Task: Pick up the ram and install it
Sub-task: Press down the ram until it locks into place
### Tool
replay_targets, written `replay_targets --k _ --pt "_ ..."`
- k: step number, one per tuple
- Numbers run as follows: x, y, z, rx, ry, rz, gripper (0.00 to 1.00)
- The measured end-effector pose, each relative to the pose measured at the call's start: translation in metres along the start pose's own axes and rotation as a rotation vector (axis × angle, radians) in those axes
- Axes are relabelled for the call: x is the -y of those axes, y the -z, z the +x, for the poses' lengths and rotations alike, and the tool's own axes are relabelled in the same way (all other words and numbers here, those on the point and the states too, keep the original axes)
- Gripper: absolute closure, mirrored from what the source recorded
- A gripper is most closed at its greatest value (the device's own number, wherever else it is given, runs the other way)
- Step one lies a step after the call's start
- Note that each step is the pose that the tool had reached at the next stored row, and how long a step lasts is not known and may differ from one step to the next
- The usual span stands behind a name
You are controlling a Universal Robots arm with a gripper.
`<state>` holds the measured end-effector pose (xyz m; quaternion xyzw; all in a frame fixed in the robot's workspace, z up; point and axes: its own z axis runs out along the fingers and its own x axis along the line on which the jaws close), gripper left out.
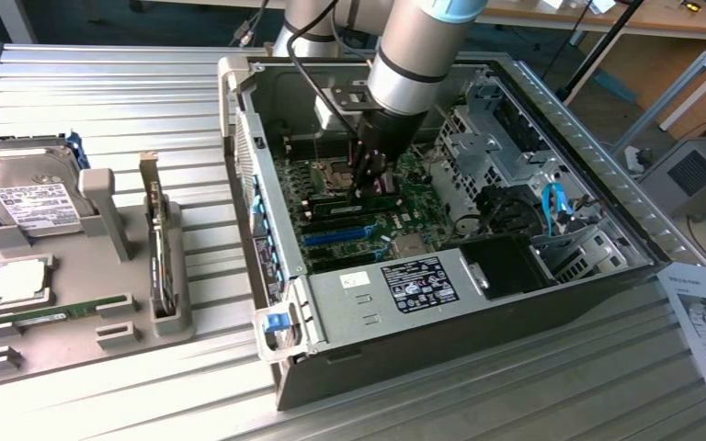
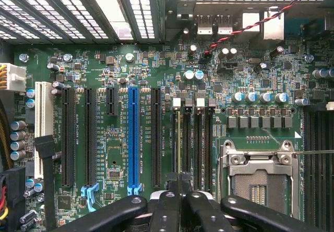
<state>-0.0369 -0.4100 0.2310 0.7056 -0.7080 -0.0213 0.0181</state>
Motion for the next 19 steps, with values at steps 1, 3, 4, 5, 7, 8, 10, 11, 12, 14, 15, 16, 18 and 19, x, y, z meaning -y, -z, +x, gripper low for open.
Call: replay_targets --k 1,3,4,5,7,8,10,11,12,14,15,16,18,19 --pt "0.0 -0.0002 0.0 -0.0002 0.0 -0.0001 0.89" --pt "0.0 -0.0004 0.0 0.0001 0.0 0.0 0.89" --pt "0.0 -0.0004 0.0 0.0001 0.0 0.0 0.89" --pt "0.0 -0.0004 0.0 0.0002 0.0 0.0001 0.89" --pt "0.0 0.0002 -0.0001 0.0006 0.0 0.0003 0.89" --pt "0.0 0.0006 -0.0001 0.0007 0.0 0.0003 0.89" --pt "-0.0001 0.0016 -0.0001 0.0005 0.0 0.0002 0.89" --pt "-0.0001 0.0022 -0.0001 0.0004 0.0 0.0001 0.89" --pt "-0.0001 0.0026 -0.0001 0.0005 0.0 0.0002 0.89" --pt "-0.0002 0.0042 -0.0001 0.0002 0.0 0.0001 0.89" --pt "-0.0003 0.0047 -0.0001 0.0001 0.0 0.0 0.89" --pt "-0.0003 0.0052 -0.0001 0.0002 0.0 0.0 0.89" --pt "-0.0003 0.0061 -0.0001 0.0002 0.0 0.0001 0.89" --pt "-0.0003 0.0065 -0.0001 0.0002 0.0 0.0001 0.89"
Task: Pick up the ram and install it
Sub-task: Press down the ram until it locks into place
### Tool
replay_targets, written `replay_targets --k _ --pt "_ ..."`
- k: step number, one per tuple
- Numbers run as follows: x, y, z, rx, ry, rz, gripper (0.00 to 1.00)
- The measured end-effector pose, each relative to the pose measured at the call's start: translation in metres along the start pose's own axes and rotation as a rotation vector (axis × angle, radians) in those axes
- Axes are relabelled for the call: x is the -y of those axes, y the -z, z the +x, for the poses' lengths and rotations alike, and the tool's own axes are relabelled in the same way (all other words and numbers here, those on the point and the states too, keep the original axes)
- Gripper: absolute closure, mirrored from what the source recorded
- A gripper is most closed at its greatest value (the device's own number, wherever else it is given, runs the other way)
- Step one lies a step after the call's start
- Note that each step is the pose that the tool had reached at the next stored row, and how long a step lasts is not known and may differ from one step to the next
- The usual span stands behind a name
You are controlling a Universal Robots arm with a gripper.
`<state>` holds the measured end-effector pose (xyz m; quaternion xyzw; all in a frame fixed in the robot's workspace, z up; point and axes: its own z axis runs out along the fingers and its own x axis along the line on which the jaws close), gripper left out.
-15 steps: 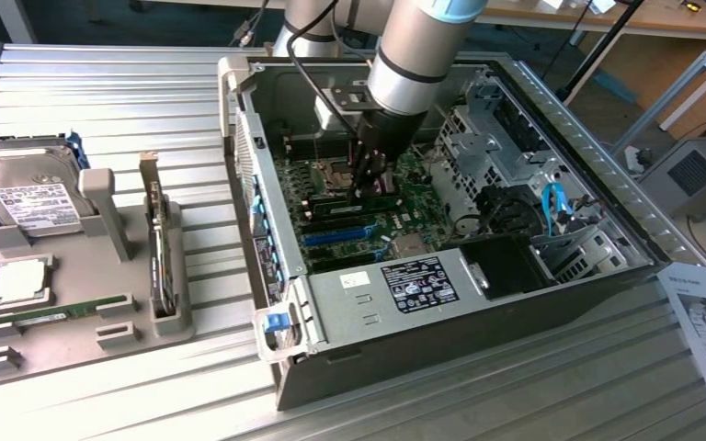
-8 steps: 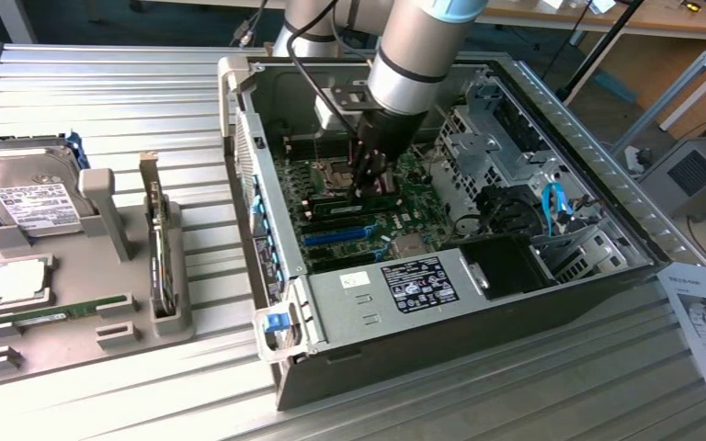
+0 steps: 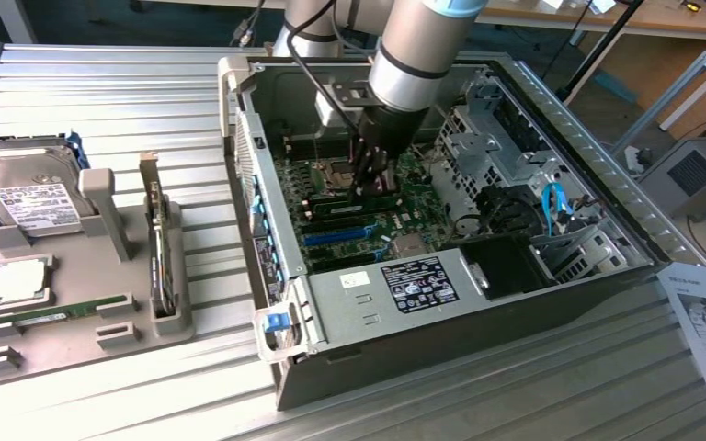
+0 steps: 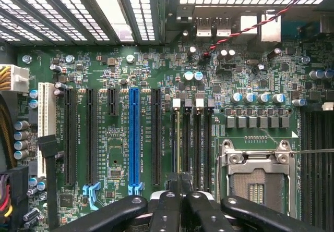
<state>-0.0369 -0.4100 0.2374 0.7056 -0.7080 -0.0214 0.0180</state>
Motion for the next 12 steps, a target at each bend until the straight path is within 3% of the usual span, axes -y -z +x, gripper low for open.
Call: replay_targets --k 12 --pt "-0.0003 0.0055 0.0 -0.0001 0.0 0.0 0.89"
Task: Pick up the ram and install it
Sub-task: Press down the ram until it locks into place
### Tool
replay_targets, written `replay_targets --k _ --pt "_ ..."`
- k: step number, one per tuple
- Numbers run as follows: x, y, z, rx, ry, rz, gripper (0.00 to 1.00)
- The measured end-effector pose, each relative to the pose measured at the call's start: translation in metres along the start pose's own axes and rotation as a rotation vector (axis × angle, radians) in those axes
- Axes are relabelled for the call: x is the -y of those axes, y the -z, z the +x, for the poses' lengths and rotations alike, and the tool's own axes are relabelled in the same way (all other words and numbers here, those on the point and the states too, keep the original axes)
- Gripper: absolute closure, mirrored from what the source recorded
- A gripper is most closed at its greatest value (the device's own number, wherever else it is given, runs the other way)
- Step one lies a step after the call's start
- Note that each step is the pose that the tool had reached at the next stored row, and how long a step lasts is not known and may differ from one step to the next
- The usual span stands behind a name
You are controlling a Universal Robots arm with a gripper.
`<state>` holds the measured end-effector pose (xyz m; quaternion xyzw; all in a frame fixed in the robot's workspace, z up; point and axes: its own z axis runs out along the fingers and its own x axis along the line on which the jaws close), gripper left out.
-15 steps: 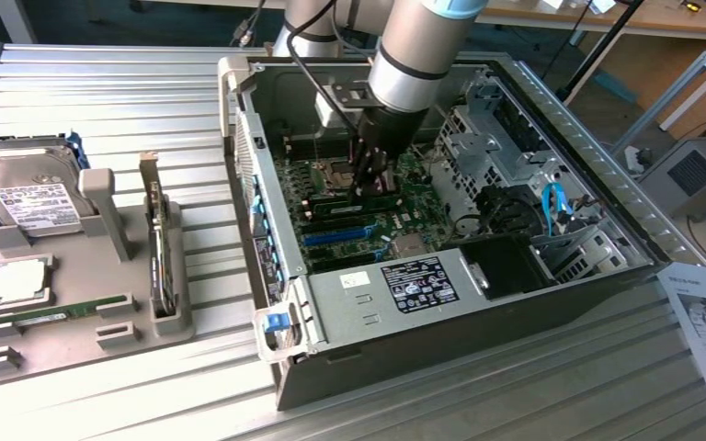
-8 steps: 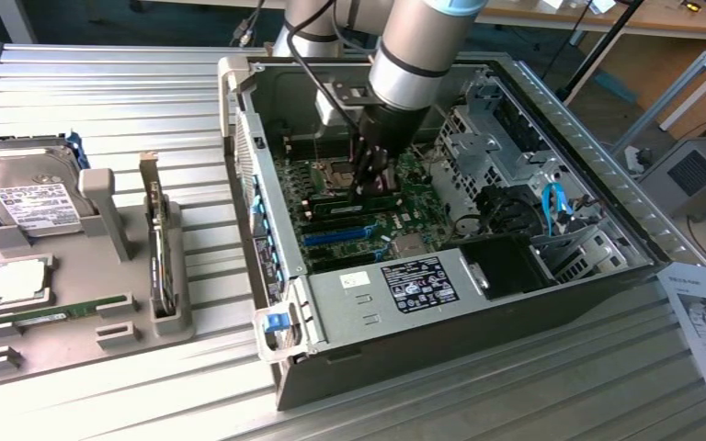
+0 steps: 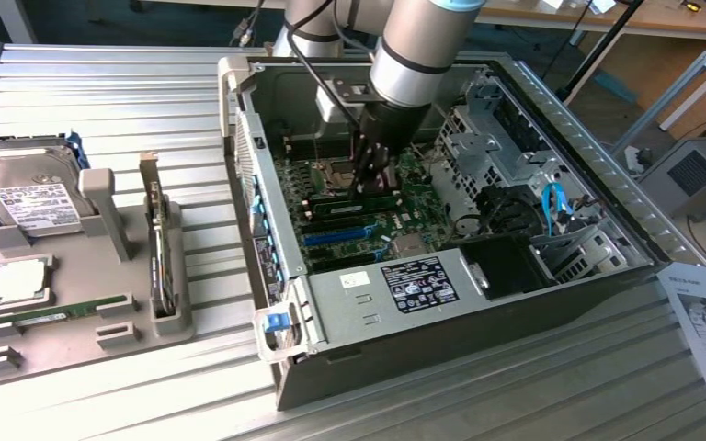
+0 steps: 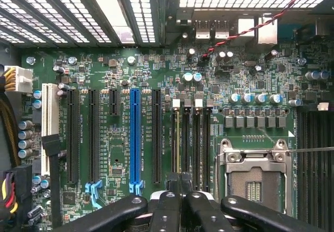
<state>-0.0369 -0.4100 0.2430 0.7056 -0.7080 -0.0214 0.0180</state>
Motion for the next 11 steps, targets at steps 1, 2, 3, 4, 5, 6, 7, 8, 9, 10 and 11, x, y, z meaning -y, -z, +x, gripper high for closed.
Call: replay_targets --k 1,2,3,4,5,6,7,8,9,10,11 --pt "0.0 0.0002 0.0 0.0005 0.0 0.0002 0.89" --pt "0.0 0.0003 0.0 0.0004 0.0 0.0001 0.89" --pt "0.0 0.0004 0.0 0.0001 0.0 0.0 0.89" --pt "-0.0001 0.0004 0.0 0.0001 0.0 0.0 0.89" --pt "-0.0011 0.0004 0.0 0.0 0.0 -0.0001 0.89" --pt "-0.0022 0.0004 0.0 -0.0001 0.0 -0.0001 0.89" --pt "-0.0042 0.0002 0.0 0.0 0.0 0.0 0.89" --pt "-0.0064 0.0001 0.0 0.0 0.0 0.0 0.89" --pt "-0.0092 -0.0001 0.0 0.0001 0.0 0.0 0.89" --pt "-0.0129 -0.0003 0.0 0.0001 0.0 0.0001 0.89" --pt "-0.0156 -0.0004 0.0 0.0 0.0 0.0001 0.89"
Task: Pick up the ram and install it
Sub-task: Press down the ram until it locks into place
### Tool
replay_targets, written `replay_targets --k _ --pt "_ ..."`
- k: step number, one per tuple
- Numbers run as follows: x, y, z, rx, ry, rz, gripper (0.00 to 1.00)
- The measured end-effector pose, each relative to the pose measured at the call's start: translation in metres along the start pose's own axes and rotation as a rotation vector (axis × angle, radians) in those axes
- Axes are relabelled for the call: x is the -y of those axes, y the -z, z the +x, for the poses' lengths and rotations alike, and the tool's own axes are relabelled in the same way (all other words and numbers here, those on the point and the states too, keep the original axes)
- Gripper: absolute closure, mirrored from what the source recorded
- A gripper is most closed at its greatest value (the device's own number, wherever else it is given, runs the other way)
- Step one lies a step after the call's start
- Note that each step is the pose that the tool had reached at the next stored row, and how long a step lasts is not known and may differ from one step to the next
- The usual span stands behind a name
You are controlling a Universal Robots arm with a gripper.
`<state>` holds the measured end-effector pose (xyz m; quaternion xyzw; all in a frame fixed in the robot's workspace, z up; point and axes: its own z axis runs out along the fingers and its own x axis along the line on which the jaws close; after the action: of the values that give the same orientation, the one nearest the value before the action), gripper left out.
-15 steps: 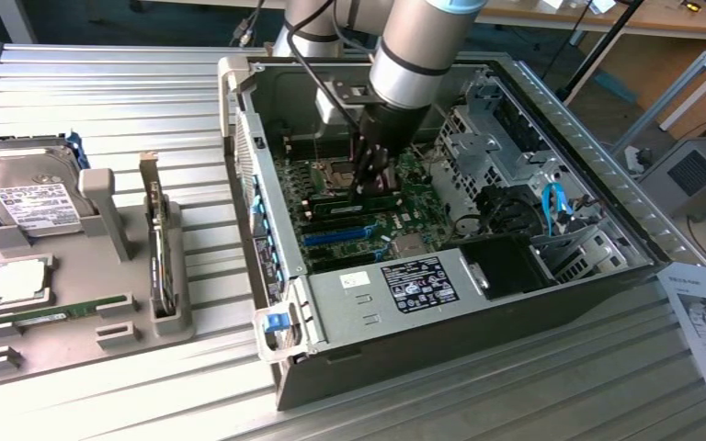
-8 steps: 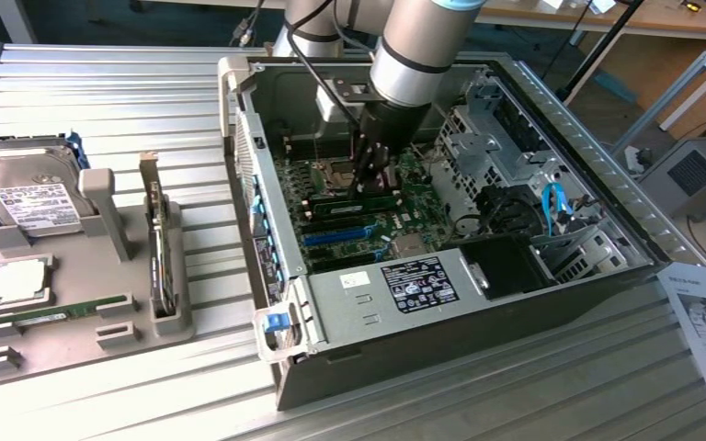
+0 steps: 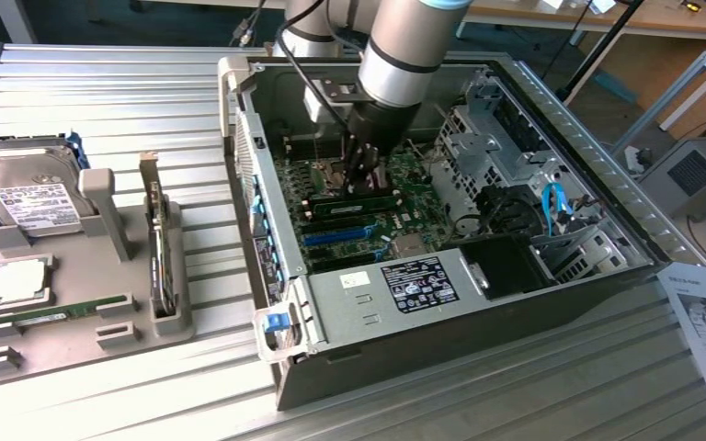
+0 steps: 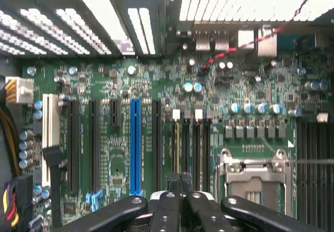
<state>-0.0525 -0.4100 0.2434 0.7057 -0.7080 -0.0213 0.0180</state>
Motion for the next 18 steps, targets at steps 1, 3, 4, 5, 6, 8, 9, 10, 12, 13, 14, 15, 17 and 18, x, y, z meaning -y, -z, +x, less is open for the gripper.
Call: replay_targets --k 1,3,4,5,6,8,9,10,12,13,14,15,17,18 --pt "-0.0027 -0.0002 0.0 0.0001 0.0 0.0002 0.89" --pt "-0.0101 -0.0006 0.0 0.0002 0.0 0.0008 0.89" --pt "-0.0127 -0.0007 0.0 0.0001 0.0 0.001 0.89" --pt "-0.0165 -0.001 0.0 0.0001 0.0 0.0012 0.89" --pt "-0.0194 -0.0011 0.0 0.0001 0.0 0.0014 0.89" --pt "-0.0243 -0.0014 0.0 0.0001 0.0 0.0017 0.89" --pt "-0.0255 -0.0015 0.0 0.0001 0.0 0.0016 0.89" --pt "-0.0263 -0.0015 0.0 0.0001 0.0 0.0017 0.89" --pt "-0.0263 -0.0015 0.0 0.0001 0.0 0.0016 0.89" --pt "-0.0264 -0.0015 0.0 0.0001 0.0 0.0017 0.89" --pt "-0.0277 -0.0016 0.0 0.0002 0.0 0.0017 0.89" --pt "-0.0286 -0.0017 0.0 0.0002 0.0 0.0017 0.89" --pt "-0.0291 -0.0017 0.0 0.0001 0.0 0.0017 0.89" --pt "-0.0291 -0.0017 0.0 0.0001 0.0 0.0017 0.89"
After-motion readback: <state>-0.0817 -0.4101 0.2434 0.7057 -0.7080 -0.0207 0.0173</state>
